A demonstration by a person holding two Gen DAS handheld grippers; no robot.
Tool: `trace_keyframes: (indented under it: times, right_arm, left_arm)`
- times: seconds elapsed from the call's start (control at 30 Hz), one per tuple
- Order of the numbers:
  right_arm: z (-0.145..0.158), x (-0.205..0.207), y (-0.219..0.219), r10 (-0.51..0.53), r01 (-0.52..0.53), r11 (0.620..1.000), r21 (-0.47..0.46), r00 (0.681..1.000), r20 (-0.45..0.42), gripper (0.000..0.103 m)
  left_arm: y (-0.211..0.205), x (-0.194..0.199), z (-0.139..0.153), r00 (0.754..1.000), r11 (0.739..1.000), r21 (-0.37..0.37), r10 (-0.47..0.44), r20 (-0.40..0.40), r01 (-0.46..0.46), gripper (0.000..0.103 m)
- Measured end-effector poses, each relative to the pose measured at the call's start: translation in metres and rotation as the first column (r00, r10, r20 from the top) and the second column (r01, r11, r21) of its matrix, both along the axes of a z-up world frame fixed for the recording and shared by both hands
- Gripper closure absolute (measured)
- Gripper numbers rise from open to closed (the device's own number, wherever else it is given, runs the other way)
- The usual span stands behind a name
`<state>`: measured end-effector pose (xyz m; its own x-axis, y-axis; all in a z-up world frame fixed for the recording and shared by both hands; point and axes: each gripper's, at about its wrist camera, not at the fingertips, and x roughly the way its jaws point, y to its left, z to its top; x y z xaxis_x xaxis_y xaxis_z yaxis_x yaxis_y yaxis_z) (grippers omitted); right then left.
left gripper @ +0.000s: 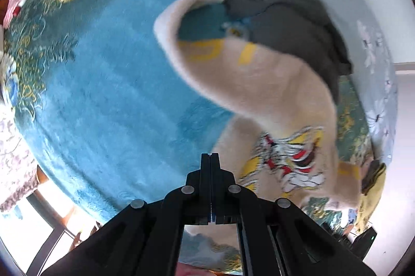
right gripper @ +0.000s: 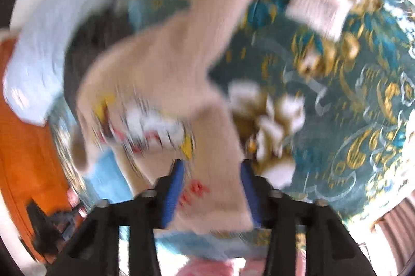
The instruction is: Fold clothes
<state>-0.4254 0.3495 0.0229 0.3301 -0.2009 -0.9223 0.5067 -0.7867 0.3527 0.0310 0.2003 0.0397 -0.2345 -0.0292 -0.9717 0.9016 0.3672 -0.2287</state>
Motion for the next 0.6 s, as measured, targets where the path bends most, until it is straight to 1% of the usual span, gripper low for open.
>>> trace_keyframes:
  times: [0.07,0.1,0.2,0.27,0.33,0.4,0.47,0.53,0.6]
  right_arm:
    - [0.014,-0.030,-0.013,-0.063,0.062,0.998,-0.029,0.998,-0.023,0.048]
    - [0.017,-0.033,-0.017,-0.063,0.062,0.997,-0.038,0.997,-0.032,0.048]
    - [0.027,-0.048,-0.050,-0.005,0.003,0.995,-0.104,1.000,-0.014,0.048]
    - [0.040,-0.039,-0.072,0.073,-0.076,0.984,-0.160,0.997,-0.019,0.048]
    - [0.048,-0.032,-0.086,0.137,-0.141,0.972,-0.190,0.990,-0.032,0.048]
    - [0.048,-0.020,-0.105,0.199,-0.206,0.961,-0.183,0.978,-0.059,0.048]
    - [0.044,-0.009,-0.117,0.233,-0.242,0.957,-0.158,0.970,-0.076,0.048]
    - [0.036,-0.005,-0.128,0.252,-0.260,0.956,-0.135,0.965,-0.076,0.048]
    - [0.025,-0.009,-0.146,0.285,-0.292,0.952,-0.087,0.955,-0.087,0.048]
  left_arm:
    - [-0.002,0.002,0.007,1.000,1.000,-0.006,-0.012,-0.001,0.012,0.103]
    - [-0.003,0.000,0.012,1.000,1.000,-0.008,-0.025,0.000,0.025,0.103]
    - [-0.006,-0.004,0.024,0.998,0.998,-0.011,-0.069,0.008,0.069,0.103]
    - [-0.008,-0.006,0.020,0.994,0.994,-0.008,-0.106,0.030,0.106,0.101]
    - [-0.016,-0.003,0.020,0.993,0.994,-0.006,-0.112,0.033,0.113,0.094]
    - [-0.028,0.002,0.012,0.995,0.995,0.000,-0.097,0.025,0.097,0.074]
    - [-0.042,0.002,0.004,0.995,0.995,0.007,-0.095,0.032,0.095,0.064]
    - [-0.060,-0.006,-0.003,0.990,0.990,0.010,-0.137,0.039,0.137,0.061]
    - [-0.078,-0.018,-0.011,0.975,0.977,0.016,-0.211,0.064,0.211,0.054]
